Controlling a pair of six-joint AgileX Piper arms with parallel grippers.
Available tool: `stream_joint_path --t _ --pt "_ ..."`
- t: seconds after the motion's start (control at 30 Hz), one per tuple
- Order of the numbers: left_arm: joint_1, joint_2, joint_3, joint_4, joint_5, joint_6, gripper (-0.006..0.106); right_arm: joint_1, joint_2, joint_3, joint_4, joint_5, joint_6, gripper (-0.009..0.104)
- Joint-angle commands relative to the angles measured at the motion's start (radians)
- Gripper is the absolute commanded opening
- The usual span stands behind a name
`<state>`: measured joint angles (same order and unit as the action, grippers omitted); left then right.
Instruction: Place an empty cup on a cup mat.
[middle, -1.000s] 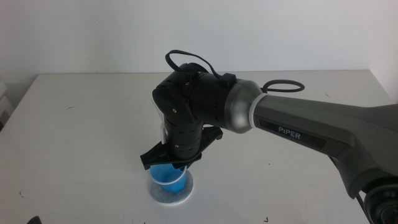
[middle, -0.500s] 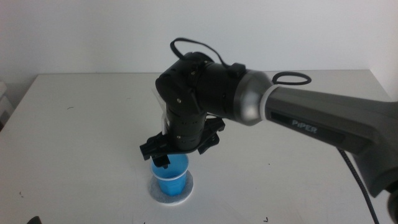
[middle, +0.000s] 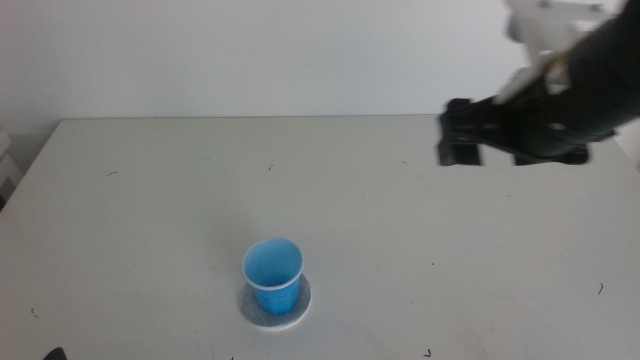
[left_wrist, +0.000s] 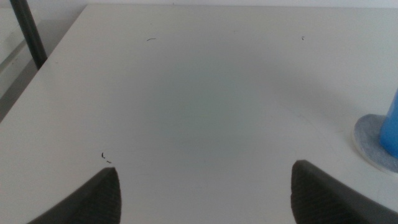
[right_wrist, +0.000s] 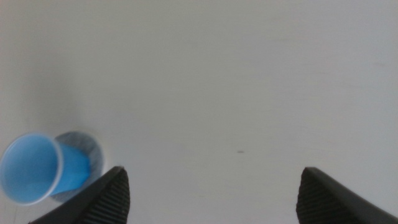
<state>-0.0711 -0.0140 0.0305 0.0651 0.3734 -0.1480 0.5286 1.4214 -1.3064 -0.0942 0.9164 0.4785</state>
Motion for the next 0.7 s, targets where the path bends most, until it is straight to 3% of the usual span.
stream_joint_path --t 0.0,0.23,0.4,0.57,0.67 --pt "0.001 -0.006 -0.006 0.000 -0.068 -0.011 0.105 -0.082 -0.160 0.086 0.005 -0.089 -0.009 0.078" --pt "0.001 -0.006 -0.006 0.000 -0.068 -0.011 0.105 -0.340 -0.550 0.334 0.011 -0.156 -0.071 0.078" --pt "0.001 -0.006 -0.006 0.000 -0.068 -0.011 0.105 -0.475 -0.755 0.435 0.020 -0.175 -0.320 0.078" --pt "0.001 -0.006 -0.006 0.000 -0.068 -0.011 0.105 -0.534 -0.910 0.585 0.071 -0.300 -0.491 0.079" --pt "0.001 -0.006 -0.006 0.000 -0.068 -0.011 0.105 -0.534 -1.001 0.684 0.087 -0.372 -0.507 0.082"
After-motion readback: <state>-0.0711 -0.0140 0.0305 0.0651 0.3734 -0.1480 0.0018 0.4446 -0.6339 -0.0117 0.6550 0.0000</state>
